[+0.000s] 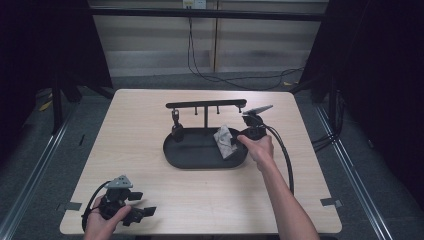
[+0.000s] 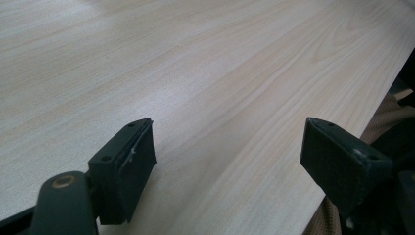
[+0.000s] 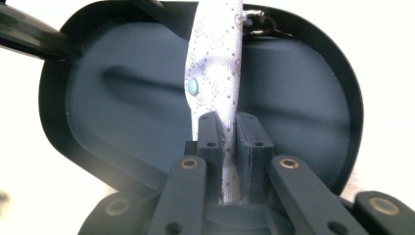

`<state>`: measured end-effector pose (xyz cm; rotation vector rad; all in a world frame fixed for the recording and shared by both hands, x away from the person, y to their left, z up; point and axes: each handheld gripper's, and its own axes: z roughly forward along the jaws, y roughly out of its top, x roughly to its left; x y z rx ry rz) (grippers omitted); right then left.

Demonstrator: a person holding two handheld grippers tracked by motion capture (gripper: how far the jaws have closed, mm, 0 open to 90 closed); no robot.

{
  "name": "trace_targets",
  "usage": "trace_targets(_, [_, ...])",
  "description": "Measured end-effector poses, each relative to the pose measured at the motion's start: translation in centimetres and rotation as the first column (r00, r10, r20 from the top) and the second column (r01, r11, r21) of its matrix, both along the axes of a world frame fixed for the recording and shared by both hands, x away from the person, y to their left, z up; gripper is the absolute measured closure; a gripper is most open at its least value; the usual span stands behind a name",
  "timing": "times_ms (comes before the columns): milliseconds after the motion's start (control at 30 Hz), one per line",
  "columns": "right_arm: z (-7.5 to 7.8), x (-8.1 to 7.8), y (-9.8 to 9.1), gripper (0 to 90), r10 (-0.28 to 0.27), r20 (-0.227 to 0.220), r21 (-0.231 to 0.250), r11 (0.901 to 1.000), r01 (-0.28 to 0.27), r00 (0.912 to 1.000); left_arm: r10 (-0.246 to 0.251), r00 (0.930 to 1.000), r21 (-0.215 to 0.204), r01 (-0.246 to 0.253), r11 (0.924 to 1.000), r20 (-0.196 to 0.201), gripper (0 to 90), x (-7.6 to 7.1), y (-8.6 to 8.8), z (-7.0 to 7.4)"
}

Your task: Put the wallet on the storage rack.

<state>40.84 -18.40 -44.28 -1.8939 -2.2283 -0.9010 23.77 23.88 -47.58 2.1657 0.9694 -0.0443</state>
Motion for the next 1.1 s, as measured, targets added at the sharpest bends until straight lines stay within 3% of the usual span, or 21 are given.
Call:
trace_targets(233, [0.1, -0.1, 0.2, 72.4, 0.013, 0.013, -0.044, 0.9990, -0.012, 0.9998, -0.001, 1.0000, 0.001, 0.001, 1.0000, -0.001, 20.6, 0.0, 0.0, 0.0])
trace_targets(633, [1.0, -0.6, -0.4, 60.4, 0.007, 0.019, -0.064, 0.9979, -0.005, 0.9998, -0.006, 1.0000, -0.002, 0.006, 1.0000, -0.003, 20.6, 0.0, -0.1, 0.0])
trace_targets(1100, [1.4, -2.8, -1.6, 41.8, 0.029, 0.060, -0.016, 0.9995, -0.028, 0.9978, -0.002, 1.0000, 0.002, 0.002, 1.0000, -0.004, 20.6, 0.1, -0.1, 0.0])
